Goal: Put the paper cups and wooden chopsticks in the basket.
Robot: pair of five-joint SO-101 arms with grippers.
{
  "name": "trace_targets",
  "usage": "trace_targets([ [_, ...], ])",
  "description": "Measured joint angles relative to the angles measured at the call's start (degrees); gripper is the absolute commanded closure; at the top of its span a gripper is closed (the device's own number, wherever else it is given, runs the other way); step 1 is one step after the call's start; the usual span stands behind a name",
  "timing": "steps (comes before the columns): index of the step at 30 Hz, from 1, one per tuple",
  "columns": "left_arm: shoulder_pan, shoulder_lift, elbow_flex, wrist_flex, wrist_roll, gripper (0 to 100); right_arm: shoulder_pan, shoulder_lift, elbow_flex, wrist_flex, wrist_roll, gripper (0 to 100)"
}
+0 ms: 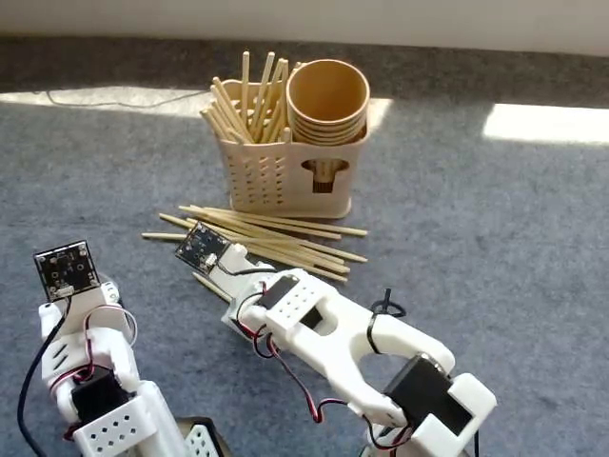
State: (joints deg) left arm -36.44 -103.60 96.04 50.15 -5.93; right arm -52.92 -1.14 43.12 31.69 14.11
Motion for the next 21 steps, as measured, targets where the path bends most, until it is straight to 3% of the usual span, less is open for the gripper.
trace_targets([
  [8,0.00,0.00,0.00,0.00,0.00,91,0.44,-2.64,-2.99,9.41,0.26,99.3],
  [21,0.00,0.00,0.00,0.00,0.00,91,0.70,4.57,-6.24,12.75,0.62,99.3],
])
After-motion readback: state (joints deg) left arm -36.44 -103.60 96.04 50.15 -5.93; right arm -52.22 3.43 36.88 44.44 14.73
